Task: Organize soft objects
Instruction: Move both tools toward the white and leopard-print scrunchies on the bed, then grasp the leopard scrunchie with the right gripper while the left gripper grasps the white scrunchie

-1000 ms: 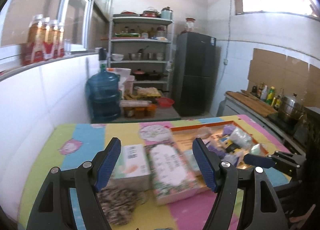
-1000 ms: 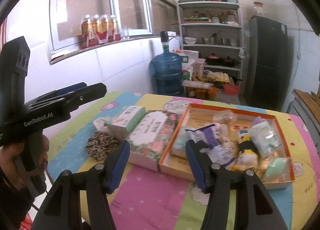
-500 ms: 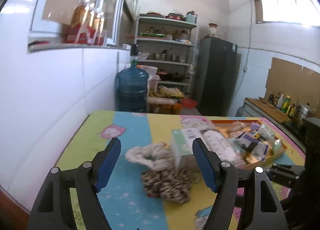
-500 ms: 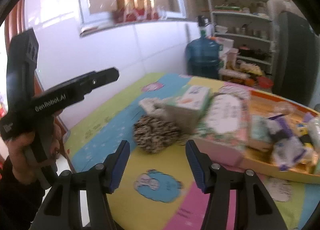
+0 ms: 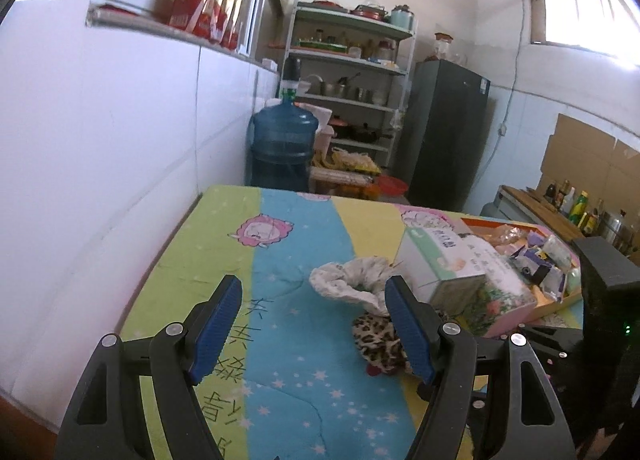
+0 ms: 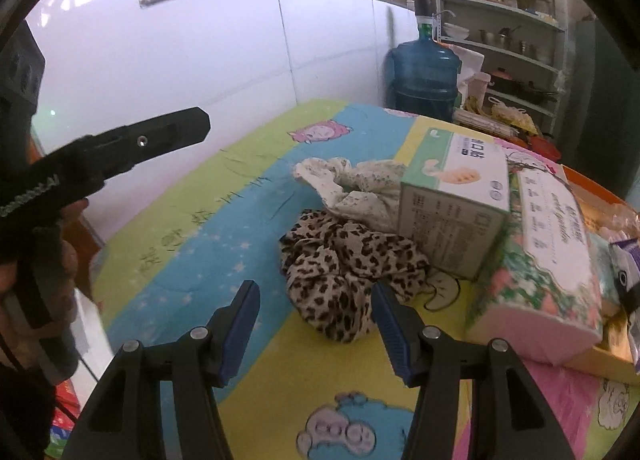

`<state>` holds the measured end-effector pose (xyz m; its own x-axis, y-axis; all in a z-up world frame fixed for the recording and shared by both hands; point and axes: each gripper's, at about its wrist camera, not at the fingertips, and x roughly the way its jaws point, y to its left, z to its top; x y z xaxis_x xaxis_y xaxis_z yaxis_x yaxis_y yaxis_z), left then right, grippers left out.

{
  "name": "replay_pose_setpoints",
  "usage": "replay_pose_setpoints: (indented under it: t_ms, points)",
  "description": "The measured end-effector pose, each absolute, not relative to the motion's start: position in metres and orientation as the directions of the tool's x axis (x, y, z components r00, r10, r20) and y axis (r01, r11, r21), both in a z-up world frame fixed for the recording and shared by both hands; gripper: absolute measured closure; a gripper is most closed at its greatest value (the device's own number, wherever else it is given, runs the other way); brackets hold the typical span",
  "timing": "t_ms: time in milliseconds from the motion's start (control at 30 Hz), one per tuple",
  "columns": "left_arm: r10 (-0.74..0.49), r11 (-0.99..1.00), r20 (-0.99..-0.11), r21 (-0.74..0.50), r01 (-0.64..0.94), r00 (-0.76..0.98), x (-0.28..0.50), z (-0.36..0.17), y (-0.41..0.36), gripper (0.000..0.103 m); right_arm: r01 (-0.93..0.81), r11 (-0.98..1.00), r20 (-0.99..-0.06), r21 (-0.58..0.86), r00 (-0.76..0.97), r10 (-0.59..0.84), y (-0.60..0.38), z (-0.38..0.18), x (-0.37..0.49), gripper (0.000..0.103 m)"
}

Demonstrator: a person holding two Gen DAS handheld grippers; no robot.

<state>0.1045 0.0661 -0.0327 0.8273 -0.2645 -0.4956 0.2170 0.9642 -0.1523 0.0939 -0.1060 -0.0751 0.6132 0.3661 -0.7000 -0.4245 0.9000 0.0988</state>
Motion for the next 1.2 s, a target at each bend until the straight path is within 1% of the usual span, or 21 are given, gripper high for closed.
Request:
replay_pose_setpoints:
  t_ms: [200, 267, 333, 367, 433, 567, 767, 800, 867, 900, 967, 1000, 1033, 1100, 1200]
  points:
    - [-0.292, 0.956, -0.535, -0.167, 0.24, 0.793, 0.134, -0.048, 0.062, 0.028, -0.412, 0.911, -0.726, 0.03, 0.617, 0.303, -0.093, -0.088, 0.106, 0.045]
    - [-0.308, 0.951, -0.557, -0.173, 0.255, 0.771, 0.147, -0.054, 0.058, 0.028, -0.413, 0.91, -0.733, 0.029, 0.61, 0.3, -0.091, -0.092, 0.108, 0.05]
    - [-0.32, 0.947, -0.583, -0.177, 0.267, 0.747, 0.162, -0.061, 0.052, 0.028, -0.409, 0.912, -0.738, 0.035, 0.605, 0.299, -0.092, -0.096, 0.109, 0.069]
    - [-0.328, 0.944, -0.599, -0.184, 0.273, 0.73, 0.17, -0.066, 0.049, 0.028, -0.407, 0.913, -0.738, 0.039, 0.604, 0.301, -0.093, -0.097, 0.109, 0.072]
    - [-0.338, 0.941, -0.641, -0.205, 0.27, 0.689, 0.188, -0.077, 0.044, 0.028, -0.407, 0.912, -0.733, 0.057, 0.603, 0.315, -0.098, -0.097, 0.107, 0.087]
    - [-0.338, 0.941, -0.691, -0.225, 0.254, 0.64, 0.212, -0.096, 0.035, 0.028, -0.416, 0.907, -0.729, 0.057, 0.604, 0.323, -0.103, -0.097, 0.101, 0.089]
    - [-0.342, 0.94, -0.731, -0.258, 0.225, 0.59, 0.233, -0.115, 0.028, 0.027, -0.435, 0.899, -0.728, 0.055, 0.599, 0.334, -0.102, -0.096, 0.096, 0.089]
    - [-0.333, 0.943, -0.732, -0.25, 0.22, 0.594, 0.234, -0.115, 0.025, 0.027, -0.436, 0.898, -0.727, 0.058, 0.598, 0.338, -0.103, -0.096, 0.094, 0.089]
    - [-0.354, 0.935, -0.725, -0.271, 0.229, 0.591, 0.236, -0.115, 0.024, 0.028, -0.438, 0.896, -0.726, 0.069, 0.594, 0.346, -0.105, -0.096, 0.093, 0.089]
    - [-0.36, 0.933, -0.725, -0.274, 0.233, 0.588, 0.236, -0.115, 0.025, 0.029, -0.438, 0.896, -0.725, 0.075, 0.592, 0.351, -0.105, -0.096, 0.093, 0.089]
    - [-0.379, 0.925, -0.72, -0.286, 0.249, 0.581, 0.237, -0.116, 0.022, 0.054, -0.44, 0.894, -0.722, 0.084, 0.591, 0.359, -0.107, -0.096, 0.092, 0.089]
    - [-0.39, 0.921, -0.72, -0.297, 0.253, 0.573, 0.239, -0.116, 0.022, 0.079, -0.441, 0.894, -0.721, 0.086, 0.591, 0.361, -0.108, -0.095, 0.092, 0.089]
    - [-0.398, 0.917, -0.723, -0.307, 0.253, 0.565, 0.236, -0.117, 0.022, 0.088, -0.441, 0.893, -0.719, 0.09, 0.591, 0.365, -0.109, -0.094, 0.092, 0.089]
    - [-0.411, 0.912, -0.714, -0.315, 0.264, 0.567, 0.235, -0.115, 0.021, 0.095, -0.443, 0.891, -0.716, 0.094, 0.592, 0.37, -0.11, -0.093, 0.091, 0.089]
    - [-0.408, 0.913, -0.688, -0.295, 0.282, 0.6, 0.225, -0.108, 0.018, 0.097, -0.445, 0.89, -0.709, 0.099, 0.596, 0.377, -0.113, -0.09, 0.089, 0.089]
